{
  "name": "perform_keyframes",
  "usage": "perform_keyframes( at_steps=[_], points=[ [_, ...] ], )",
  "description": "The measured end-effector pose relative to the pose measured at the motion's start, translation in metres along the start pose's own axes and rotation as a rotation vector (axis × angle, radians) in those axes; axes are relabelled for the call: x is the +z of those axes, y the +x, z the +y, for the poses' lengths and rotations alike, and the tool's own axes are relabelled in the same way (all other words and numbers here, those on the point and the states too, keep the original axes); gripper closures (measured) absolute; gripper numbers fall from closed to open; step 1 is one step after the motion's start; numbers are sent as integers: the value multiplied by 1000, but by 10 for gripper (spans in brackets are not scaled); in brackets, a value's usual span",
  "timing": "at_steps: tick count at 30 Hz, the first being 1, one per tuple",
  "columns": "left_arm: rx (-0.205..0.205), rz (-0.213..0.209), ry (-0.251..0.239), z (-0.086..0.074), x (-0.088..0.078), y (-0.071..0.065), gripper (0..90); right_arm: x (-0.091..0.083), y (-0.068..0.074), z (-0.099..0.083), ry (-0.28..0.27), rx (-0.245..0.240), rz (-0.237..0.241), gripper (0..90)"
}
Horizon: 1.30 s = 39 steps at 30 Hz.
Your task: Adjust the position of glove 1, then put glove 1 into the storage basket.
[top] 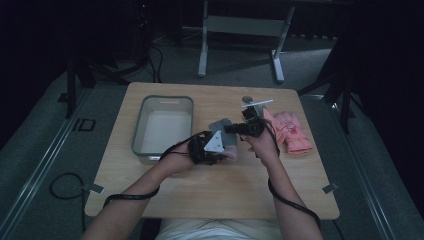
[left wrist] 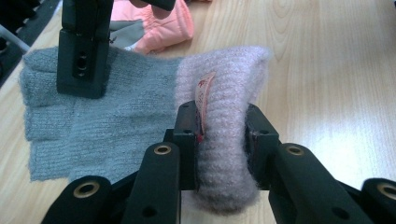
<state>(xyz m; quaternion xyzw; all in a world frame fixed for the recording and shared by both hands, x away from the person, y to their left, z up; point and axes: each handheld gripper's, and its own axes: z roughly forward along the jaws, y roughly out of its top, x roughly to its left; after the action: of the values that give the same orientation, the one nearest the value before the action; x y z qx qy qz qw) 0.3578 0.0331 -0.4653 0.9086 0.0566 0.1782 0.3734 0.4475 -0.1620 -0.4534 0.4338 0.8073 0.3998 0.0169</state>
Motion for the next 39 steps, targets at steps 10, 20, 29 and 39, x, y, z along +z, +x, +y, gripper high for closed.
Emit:
perform_keyframes(
  at_steps=[10,20,29,39],
  points=[
    [19,5,20,-9,-20,17,710,10,12,19,-10,-11,13,734],
    [5,9,39,-21,-35,25,710,21,25,30,3,-47,27,735],
    [26,32,63,-34,-60,36,708,37,48,53,1,-85,51,734],
    [41,47,110,-60,-84,54,704,65,75,77,-2,-114,61,735]
  ],
)
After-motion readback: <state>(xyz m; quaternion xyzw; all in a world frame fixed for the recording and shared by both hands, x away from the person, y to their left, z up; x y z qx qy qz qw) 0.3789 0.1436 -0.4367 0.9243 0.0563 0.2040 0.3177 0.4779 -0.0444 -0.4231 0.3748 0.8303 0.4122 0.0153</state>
